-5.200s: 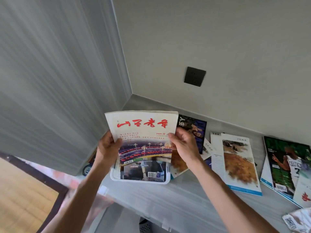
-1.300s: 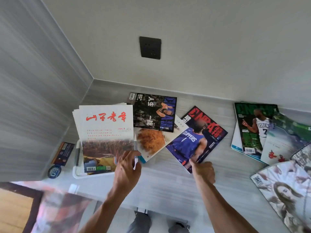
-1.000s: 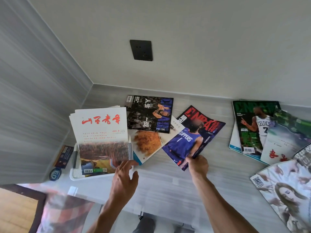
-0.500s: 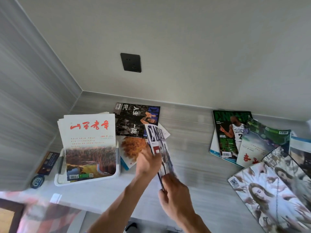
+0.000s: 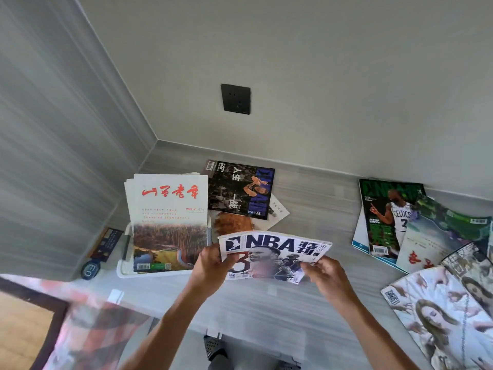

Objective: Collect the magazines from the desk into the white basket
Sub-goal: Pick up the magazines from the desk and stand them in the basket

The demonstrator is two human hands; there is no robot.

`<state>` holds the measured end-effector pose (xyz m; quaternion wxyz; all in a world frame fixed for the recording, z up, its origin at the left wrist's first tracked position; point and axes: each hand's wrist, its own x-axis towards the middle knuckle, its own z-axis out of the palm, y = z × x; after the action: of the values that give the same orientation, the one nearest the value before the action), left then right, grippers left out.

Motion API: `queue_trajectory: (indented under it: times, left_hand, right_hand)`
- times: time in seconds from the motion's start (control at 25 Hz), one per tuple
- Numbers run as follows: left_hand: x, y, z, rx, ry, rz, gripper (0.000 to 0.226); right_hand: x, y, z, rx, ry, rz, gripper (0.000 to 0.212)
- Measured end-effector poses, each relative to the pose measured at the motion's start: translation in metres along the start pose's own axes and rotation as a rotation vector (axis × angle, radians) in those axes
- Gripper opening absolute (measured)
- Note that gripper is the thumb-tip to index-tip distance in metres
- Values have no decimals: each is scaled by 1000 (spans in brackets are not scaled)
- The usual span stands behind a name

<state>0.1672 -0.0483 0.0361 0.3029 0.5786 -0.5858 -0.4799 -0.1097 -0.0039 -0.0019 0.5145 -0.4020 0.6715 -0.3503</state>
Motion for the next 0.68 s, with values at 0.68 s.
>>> queue_trajectory:
  times: [0.68]
  left_hand:
    - [36,-28,-220,-301,551,-13,45]
  right_hand:
    - [58,-145,224,-122,-152,-269,17]
